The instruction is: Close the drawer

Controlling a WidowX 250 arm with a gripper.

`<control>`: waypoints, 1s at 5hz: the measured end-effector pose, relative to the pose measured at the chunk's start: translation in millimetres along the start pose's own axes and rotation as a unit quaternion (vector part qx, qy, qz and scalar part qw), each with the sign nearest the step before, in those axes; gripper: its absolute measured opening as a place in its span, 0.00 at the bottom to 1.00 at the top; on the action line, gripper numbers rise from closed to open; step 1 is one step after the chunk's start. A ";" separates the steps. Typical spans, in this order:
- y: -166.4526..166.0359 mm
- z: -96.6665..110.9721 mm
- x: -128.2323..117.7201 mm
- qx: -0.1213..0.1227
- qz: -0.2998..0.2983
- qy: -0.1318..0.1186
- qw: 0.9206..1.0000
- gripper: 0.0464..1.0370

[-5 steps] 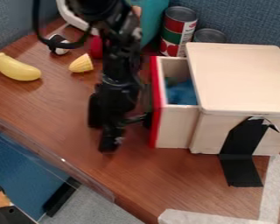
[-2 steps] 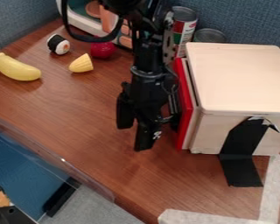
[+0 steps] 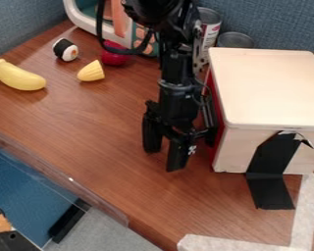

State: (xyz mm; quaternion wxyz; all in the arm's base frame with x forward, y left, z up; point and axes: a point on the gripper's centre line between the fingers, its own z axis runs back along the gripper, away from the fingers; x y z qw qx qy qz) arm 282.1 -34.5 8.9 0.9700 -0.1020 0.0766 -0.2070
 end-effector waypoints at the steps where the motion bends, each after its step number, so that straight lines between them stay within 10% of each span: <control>1: 2.0 -0.8 8.3 -0.014 0.005 0.012 1.000 0.96; 2: 3.2 3.2 4.2 -0.021 0.018 0.011 1.000 0.96; 3: 19.4 42.0 -24.9 0.045 0.091 -0.055 0.993 0.96; 4: 41.3 81.5 -62.9 0.067 0.171 -0.133 0.974 0.96; 5: 43.2 116.9 -97.8 0.058 0.206 -0.159 0.964 0.96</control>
